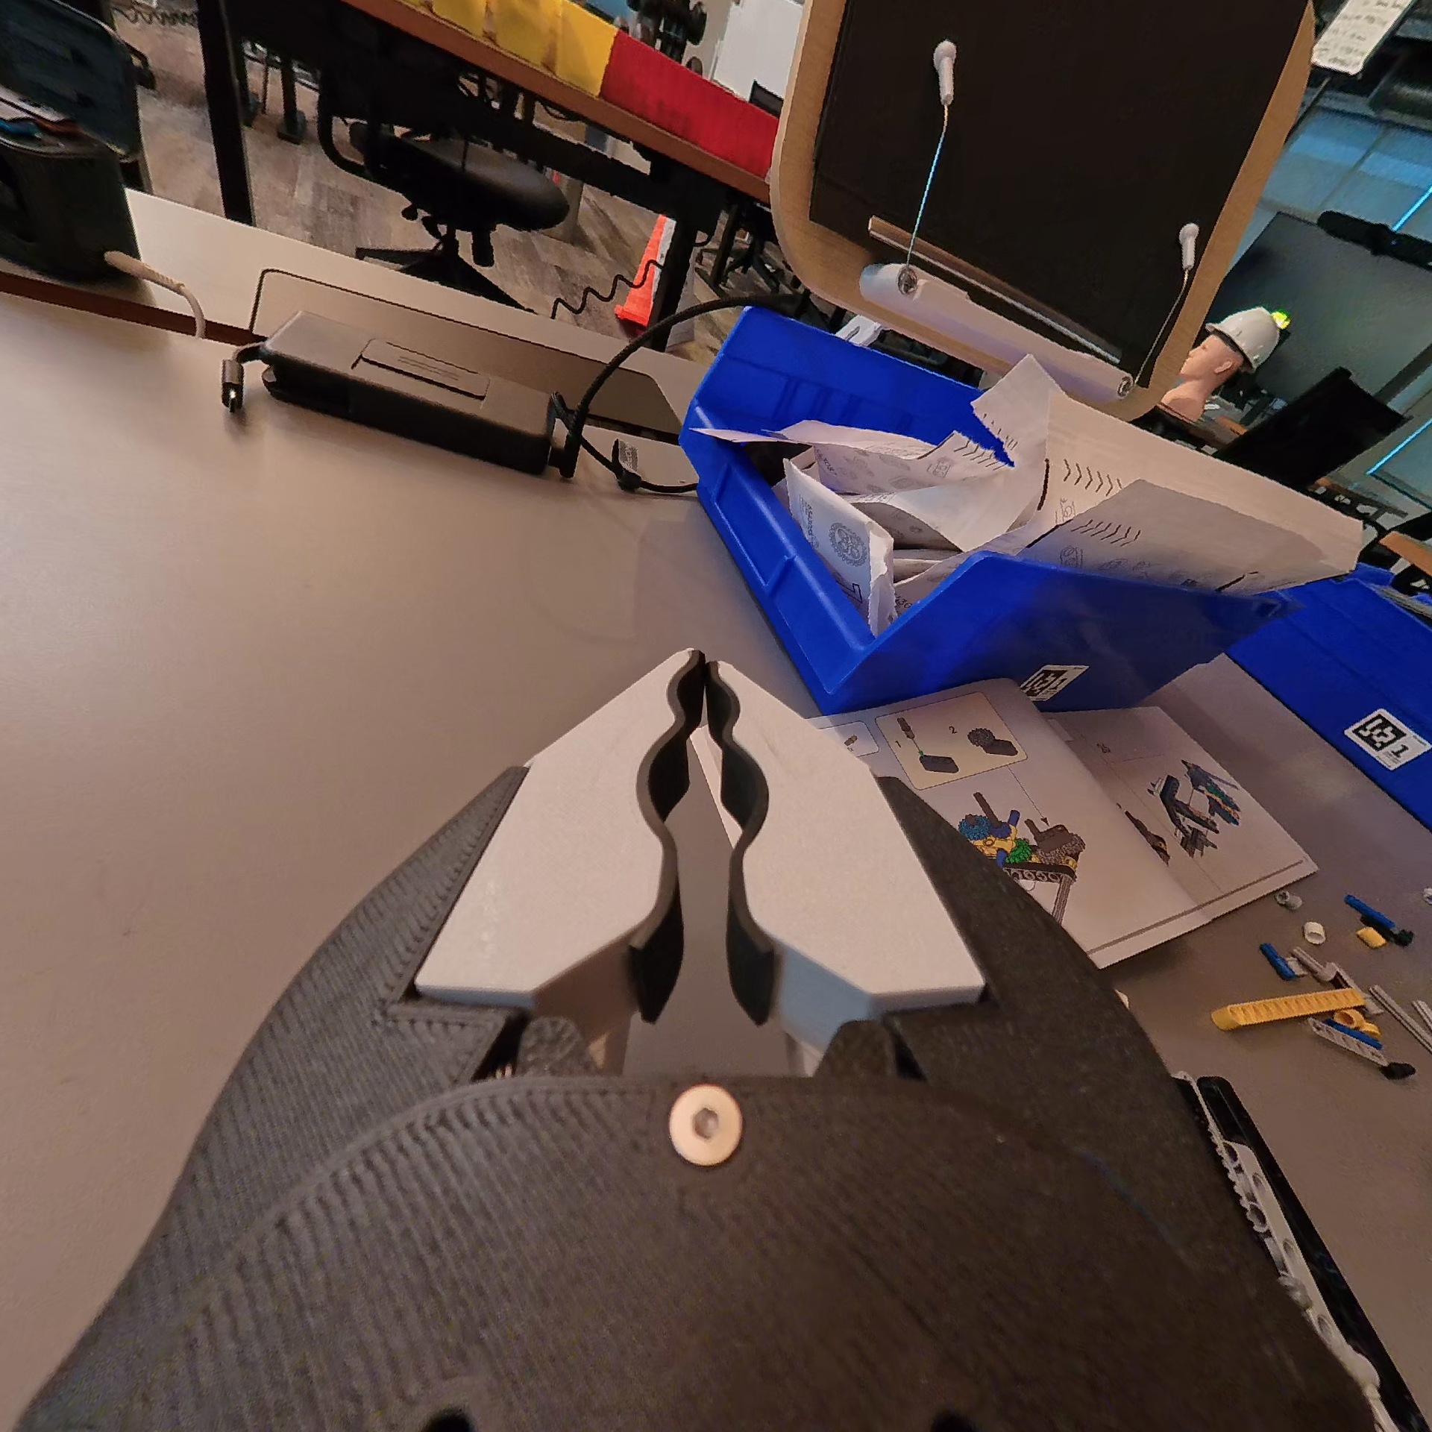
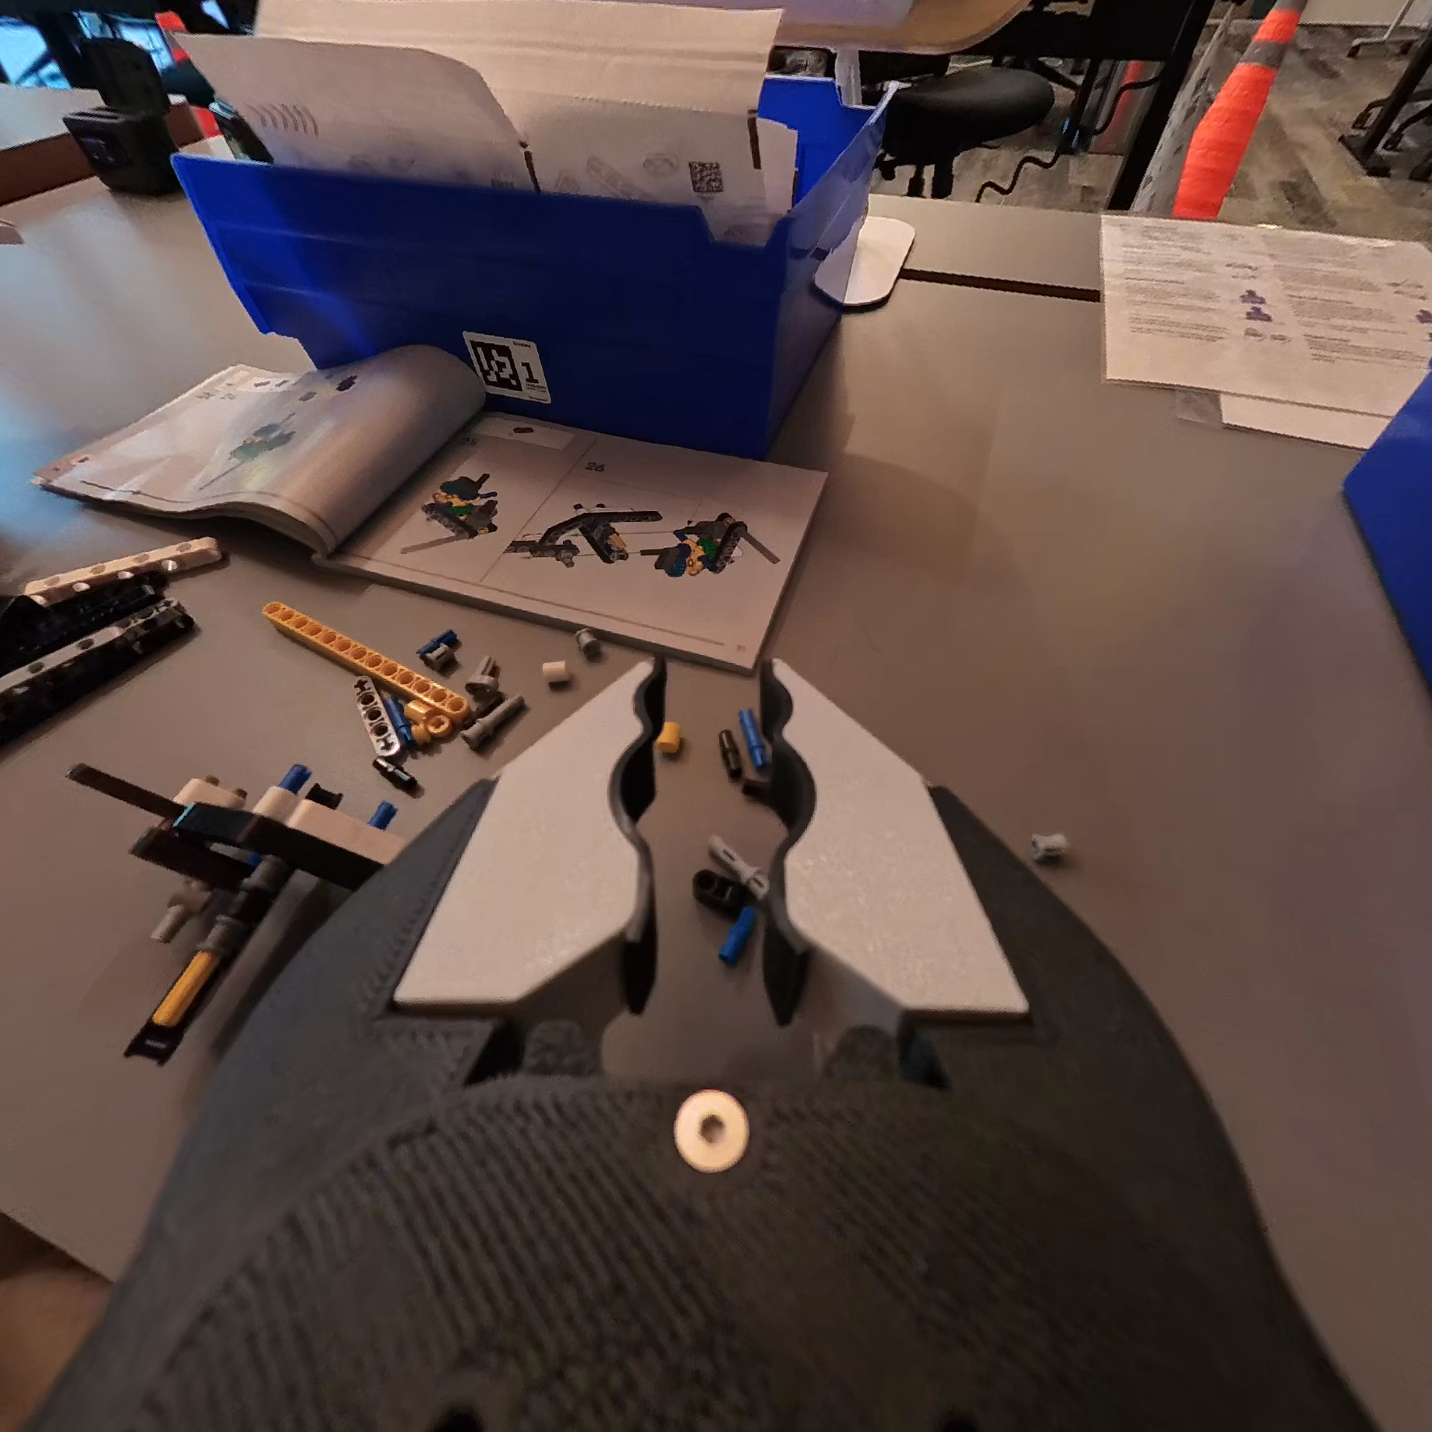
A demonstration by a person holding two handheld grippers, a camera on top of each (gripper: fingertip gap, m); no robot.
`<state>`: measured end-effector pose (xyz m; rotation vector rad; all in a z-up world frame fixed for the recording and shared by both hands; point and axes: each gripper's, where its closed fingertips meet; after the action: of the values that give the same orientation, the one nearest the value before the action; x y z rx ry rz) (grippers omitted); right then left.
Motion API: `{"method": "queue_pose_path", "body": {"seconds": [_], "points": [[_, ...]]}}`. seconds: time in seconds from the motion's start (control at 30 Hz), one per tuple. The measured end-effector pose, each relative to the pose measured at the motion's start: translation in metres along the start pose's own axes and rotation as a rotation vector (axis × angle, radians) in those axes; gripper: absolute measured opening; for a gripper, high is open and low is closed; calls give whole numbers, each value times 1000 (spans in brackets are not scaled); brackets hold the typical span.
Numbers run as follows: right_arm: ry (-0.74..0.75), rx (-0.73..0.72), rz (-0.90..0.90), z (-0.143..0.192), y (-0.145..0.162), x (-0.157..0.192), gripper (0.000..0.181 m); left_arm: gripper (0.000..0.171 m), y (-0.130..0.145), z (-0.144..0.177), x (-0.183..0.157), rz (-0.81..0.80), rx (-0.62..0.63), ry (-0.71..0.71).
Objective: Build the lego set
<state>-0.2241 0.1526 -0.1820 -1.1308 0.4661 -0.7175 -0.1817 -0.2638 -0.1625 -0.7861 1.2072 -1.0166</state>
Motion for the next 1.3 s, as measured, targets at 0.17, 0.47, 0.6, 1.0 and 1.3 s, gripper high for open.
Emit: {"method": "queue_pose_path", "body": {"seconds": [0.17,0.47,0.6,1.0,1.3], "points": [[-46,-46,136,10,-48,37,31,0,-3,6,4,-6,-14,-17],[-588,80,447,-49,-66,258,50,0,4,104,-41,89,67,28],[-705,216,434,-69,-45,288,55,0,59,164,-59,27,215,-60],[-852,429,321,-85,1,309,56,0,145,152,-97,-104,577,-55],[-921,472,267,-52,12,328,52,0,137,147,-63,-48,552,-133]]}}
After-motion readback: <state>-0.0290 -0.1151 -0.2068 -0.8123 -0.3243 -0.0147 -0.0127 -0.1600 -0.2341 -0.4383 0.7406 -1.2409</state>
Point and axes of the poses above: each gripper's, where its closed fingertips meet, z back along the fingers, y out of its underside, x = y × z across the jaws
